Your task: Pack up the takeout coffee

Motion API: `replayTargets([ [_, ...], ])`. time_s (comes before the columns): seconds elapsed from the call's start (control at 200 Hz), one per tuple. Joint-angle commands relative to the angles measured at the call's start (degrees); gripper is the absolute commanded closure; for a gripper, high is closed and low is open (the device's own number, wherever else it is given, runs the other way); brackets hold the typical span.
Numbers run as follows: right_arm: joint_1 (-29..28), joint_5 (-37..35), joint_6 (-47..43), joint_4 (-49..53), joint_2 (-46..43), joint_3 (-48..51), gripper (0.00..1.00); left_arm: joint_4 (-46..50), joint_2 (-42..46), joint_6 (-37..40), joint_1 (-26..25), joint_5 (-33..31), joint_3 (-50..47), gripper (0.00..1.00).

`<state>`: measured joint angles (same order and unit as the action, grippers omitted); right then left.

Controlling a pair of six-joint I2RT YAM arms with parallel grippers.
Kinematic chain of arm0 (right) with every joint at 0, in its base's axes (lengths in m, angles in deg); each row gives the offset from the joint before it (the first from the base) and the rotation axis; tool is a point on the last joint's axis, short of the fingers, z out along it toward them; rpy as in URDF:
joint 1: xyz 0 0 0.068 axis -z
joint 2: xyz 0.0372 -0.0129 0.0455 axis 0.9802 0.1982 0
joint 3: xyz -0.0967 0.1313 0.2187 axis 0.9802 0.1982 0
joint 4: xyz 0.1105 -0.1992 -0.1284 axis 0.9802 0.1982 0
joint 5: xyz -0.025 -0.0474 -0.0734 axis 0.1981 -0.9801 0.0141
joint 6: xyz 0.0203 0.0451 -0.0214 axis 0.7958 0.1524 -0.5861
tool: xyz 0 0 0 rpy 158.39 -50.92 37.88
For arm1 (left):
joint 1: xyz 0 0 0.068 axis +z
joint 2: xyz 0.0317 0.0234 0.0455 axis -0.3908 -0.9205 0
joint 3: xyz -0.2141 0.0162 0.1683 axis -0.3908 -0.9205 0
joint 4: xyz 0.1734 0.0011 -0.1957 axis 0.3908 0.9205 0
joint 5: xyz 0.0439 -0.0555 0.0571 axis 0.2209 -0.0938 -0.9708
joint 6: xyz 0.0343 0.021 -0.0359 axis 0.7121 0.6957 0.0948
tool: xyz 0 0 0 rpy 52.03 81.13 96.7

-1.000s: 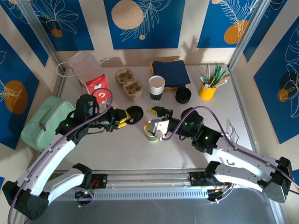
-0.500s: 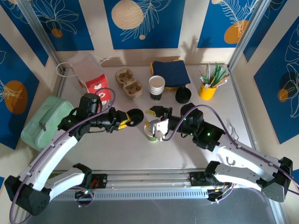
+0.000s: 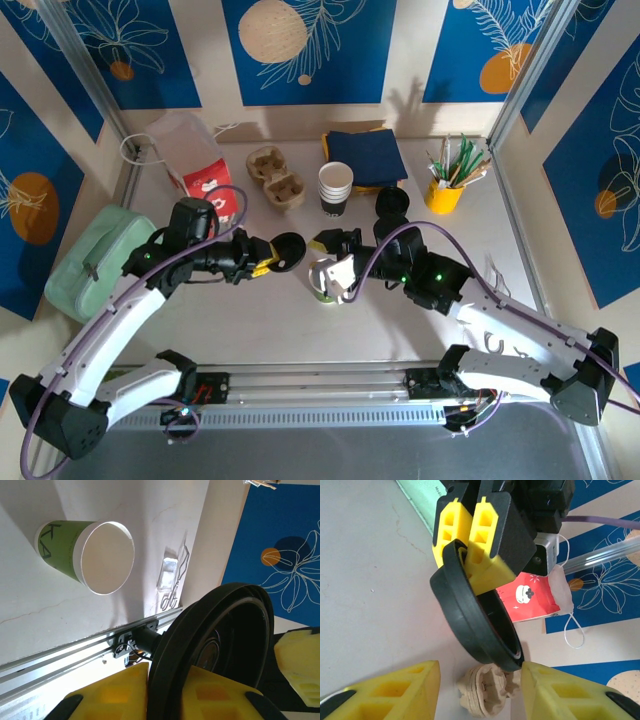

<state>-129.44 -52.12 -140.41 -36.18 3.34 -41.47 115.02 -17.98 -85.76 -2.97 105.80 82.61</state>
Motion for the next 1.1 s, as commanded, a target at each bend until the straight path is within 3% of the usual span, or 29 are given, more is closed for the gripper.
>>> replayTargets([
  [0.0,-0.01,1.25,-1.39,-0.40,0.21,-2.31,0.53,0.86,-0.22,1.31,0.49,1.60,1.81,0.82],
  [1.095,-0.88,-0.15,-13.63,9.33,6.25,-8.64,0.67,1.28,-0.60,2.12,0.49,2.22,1.39,0.82],
])
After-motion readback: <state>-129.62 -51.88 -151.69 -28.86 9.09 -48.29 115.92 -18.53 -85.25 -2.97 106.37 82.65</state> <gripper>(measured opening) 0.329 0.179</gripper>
